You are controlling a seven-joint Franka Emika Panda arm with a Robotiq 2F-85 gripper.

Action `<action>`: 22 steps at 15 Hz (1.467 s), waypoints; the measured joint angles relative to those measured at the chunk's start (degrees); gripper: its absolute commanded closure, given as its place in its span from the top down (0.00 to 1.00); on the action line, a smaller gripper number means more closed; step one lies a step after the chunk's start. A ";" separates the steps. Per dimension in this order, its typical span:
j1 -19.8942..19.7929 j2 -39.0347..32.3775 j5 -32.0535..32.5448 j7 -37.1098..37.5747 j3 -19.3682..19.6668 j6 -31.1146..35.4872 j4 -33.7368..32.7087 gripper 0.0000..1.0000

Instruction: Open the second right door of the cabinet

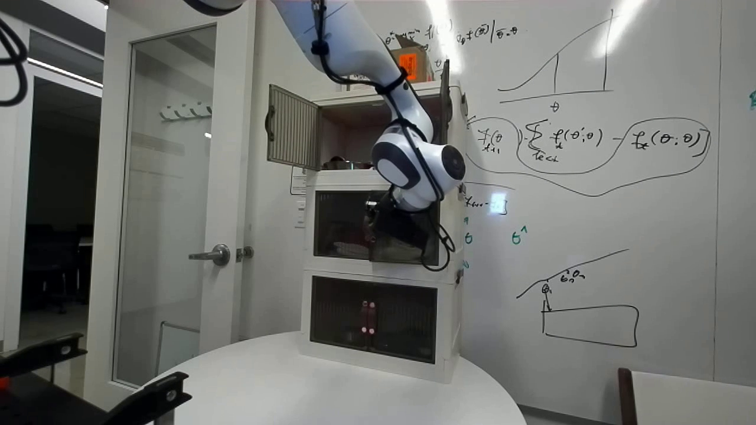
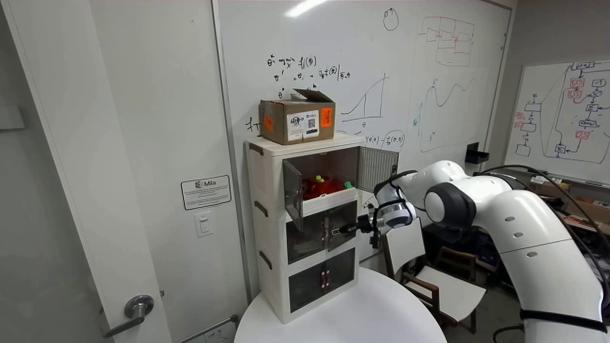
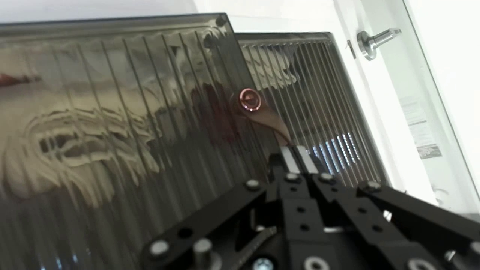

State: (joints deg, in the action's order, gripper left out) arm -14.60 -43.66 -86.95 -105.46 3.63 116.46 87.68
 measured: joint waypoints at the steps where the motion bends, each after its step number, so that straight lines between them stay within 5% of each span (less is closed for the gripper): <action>1: -0.37 0.74 -0.17 -0.48 0.06 -0.55 1.41 0.01; 4: -1.17 2.86 -0.72 -1.71 0.52 -1.78 5.21 0.03; 5: -1.29 3.44 -0.88 -2.03 0.71 -2.01 6.22 0.28; 7: -1.43 4.44 -1.37 -2.57 1.07 -2.22 7.90 0.32; 16: -1.46 6.83 -4.16 -3.78 2.59 -2.26 11.63 0.98; 22: -1.45 12.09 -5.32 0.00 3.73 -3.58 15.29 1.00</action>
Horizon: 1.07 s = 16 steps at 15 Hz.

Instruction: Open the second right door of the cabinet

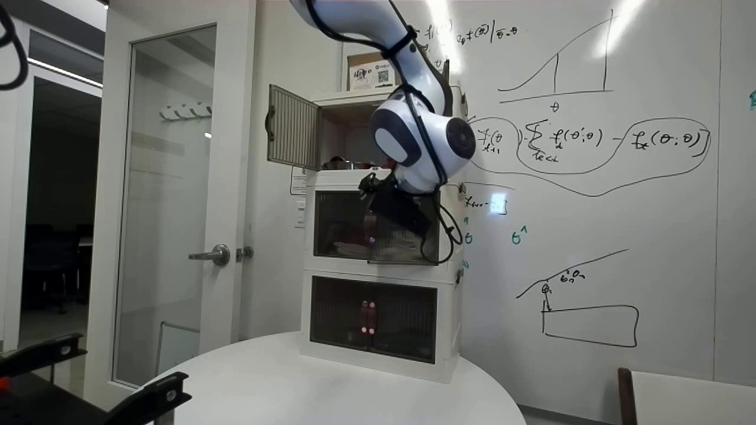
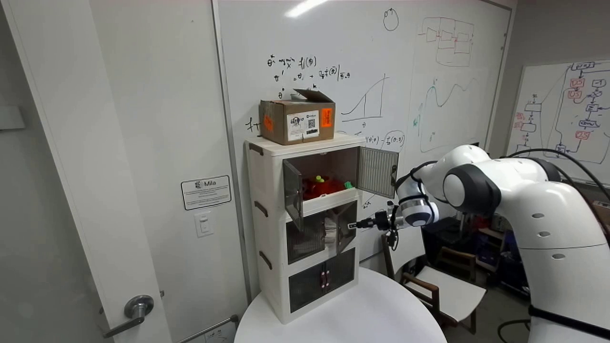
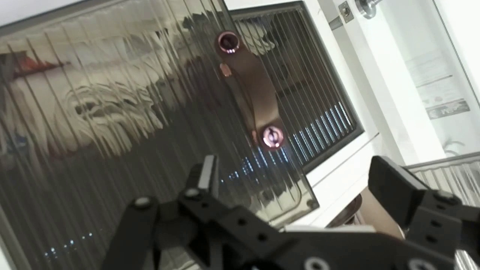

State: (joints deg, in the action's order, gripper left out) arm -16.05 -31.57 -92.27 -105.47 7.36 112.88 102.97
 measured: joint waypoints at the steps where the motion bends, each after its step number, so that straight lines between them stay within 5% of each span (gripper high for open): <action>1: 0.06 1.51 0.06 1.26 0.24 -0.02 0.89 1.00; 9: 2.31 13.56 4.41 16.71 1.90 4.65 8.76 1.00; 16: 8.27 21.64 11.07 30.88 1.46 24.98 14.87 1.00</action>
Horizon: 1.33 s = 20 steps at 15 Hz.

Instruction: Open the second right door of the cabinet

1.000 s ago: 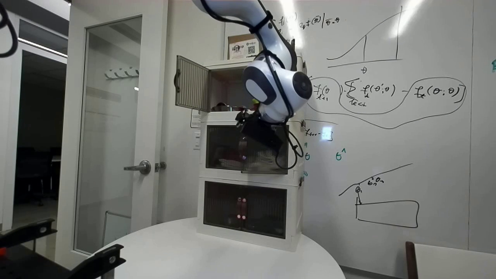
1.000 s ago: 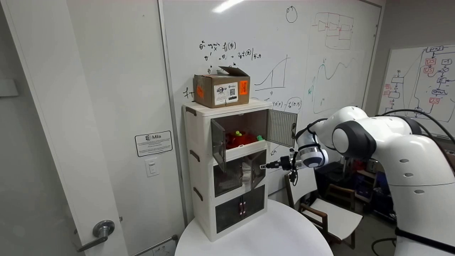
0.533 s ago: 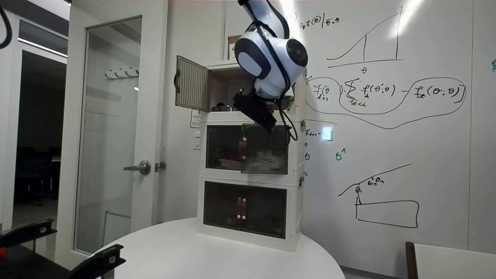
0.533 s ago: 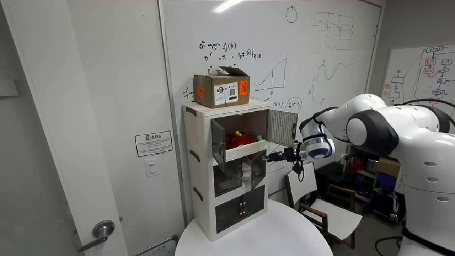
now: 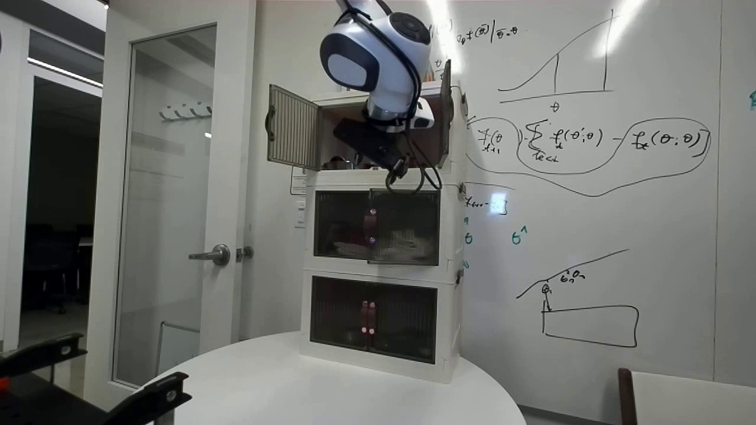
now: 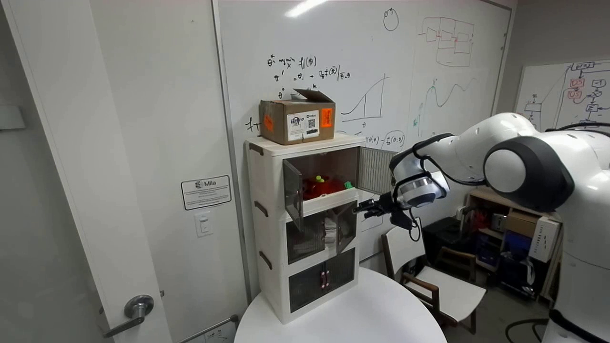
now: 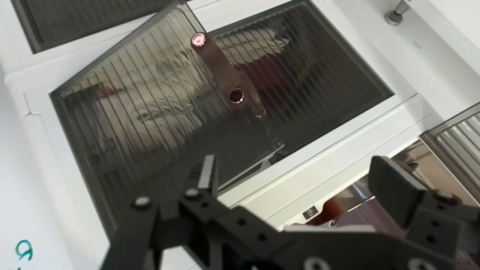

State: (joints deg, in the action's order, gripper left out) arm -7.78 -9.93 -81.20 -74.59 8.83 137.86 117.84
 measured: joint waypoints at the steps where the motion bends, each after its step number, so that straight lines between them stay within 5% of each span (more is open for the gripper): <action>1: 0.85 0.83 3.04 3.27 -0.27 1.85 0.29 1.00; 6: 2.51 2.96 20.30 24.32 -1.52 -3.10 -0.27 1.00; 9: 2.68 3.85 23.64 33.68 -2.62 -5.84 -2.70 1.00; 12: 2.75 4.04 25.65 40.32 -3.39 -3.18 -5.42 1.00; 15: 2.84 3.69 36.99 49.48 -3.39 1.86 -6.23 1.00; 20: 2.68 1.64 52.49 64.47 -3.41 -0.50 -7.75 1.00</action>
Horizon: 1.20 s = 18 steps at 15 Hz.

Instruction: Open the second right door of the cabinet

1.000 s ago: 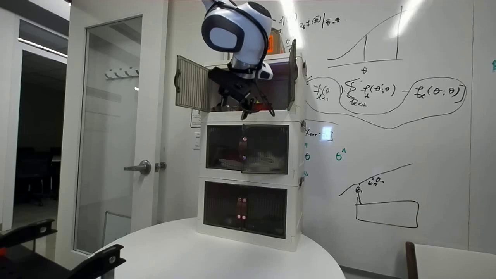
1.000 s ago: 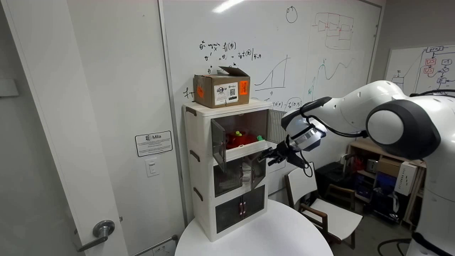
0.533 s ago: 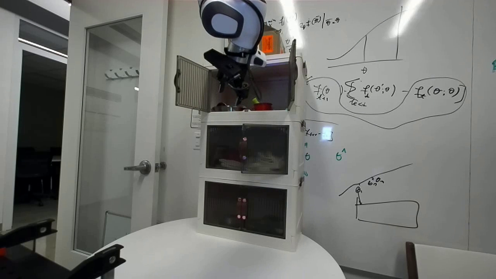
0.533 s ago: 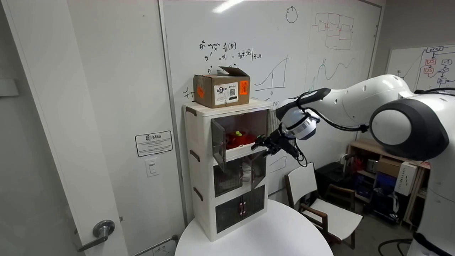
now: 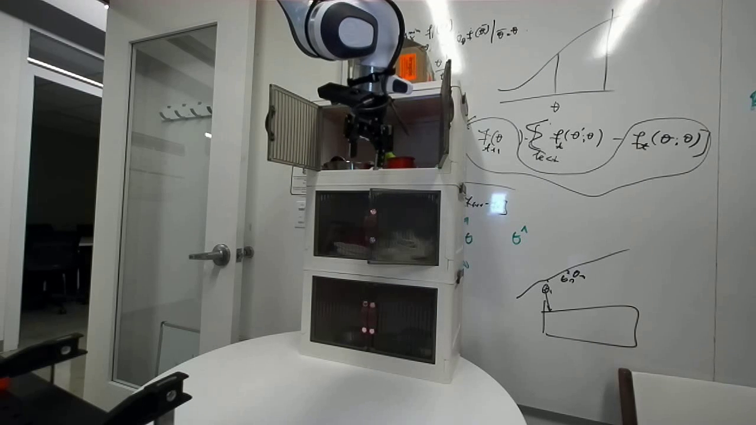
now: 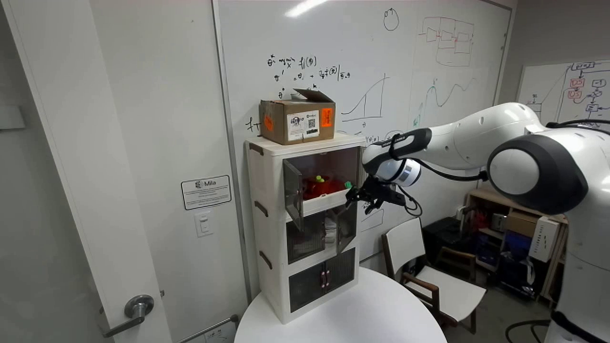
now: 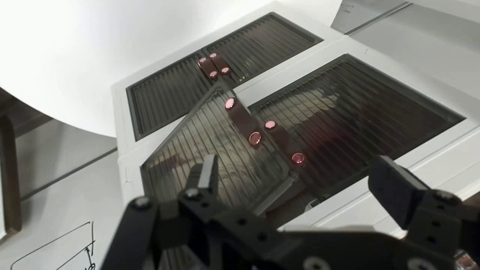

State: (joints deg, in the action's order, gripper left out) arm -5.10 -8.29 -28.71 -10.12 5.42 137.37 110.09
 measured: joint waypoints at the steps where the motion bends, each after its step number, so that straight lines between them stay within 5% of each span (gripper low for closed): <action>1: 0.00 -0.48 0.96 1.65 -0.09 -0.54 -0.84 1.00; 18: 0.00 -15.75 5.01 17.05 -1.61 0.99 -15.20 1.00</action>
State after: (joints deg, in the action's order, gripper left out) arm -5.10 -24.05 -23.70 6.93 3.81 138.36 94.89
